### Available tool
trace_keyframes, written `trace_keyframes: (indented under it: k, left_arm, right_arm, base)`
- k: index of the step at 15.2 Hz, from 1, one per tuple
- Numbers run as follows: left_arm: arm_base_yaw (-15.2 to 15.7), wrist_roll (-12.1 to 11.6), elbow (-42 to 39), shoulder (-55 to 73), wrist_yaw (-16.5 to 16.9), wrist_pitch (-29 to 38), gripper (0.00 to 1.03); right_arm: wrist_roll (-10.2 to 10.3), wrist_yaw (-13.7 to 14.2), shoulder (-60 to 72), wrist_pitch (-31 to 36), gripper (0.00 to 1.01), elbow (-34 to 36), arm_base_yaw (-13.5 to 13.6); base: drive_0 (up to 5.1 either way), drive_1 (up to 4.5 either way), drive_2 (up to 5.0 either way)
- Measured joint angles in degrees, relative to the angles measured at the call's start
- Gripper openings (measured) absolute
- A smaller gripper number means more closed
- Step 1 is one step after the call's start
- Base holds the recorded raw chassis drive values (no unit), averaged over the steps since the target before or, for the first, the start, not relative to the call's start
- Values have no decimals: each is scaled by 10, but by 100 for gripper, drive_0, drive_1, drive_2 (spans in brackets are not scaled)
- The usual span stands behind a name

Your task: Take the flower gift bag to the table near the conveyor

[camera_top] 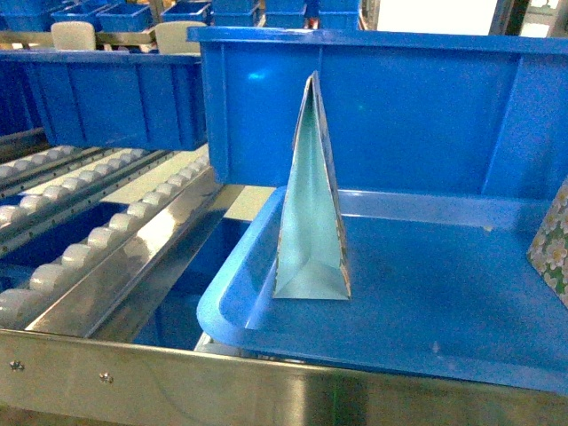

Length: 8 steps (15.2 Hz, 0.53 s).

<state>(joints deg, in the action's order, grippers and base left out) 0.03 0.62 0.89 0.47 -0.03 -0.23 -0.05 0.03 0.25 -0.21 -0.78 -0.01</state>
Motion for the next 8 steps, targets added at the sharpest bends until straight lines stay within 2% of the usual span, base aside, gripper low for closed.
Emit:
trace_keyframes:
  k: [8]
  left_arm:
    - [0, 0, 0, 0, 0, 0, 98]
  right_arm:
    - [0, 0, 0, 0, 98, 0, 0]
  base:
    - [0, 0, 0]
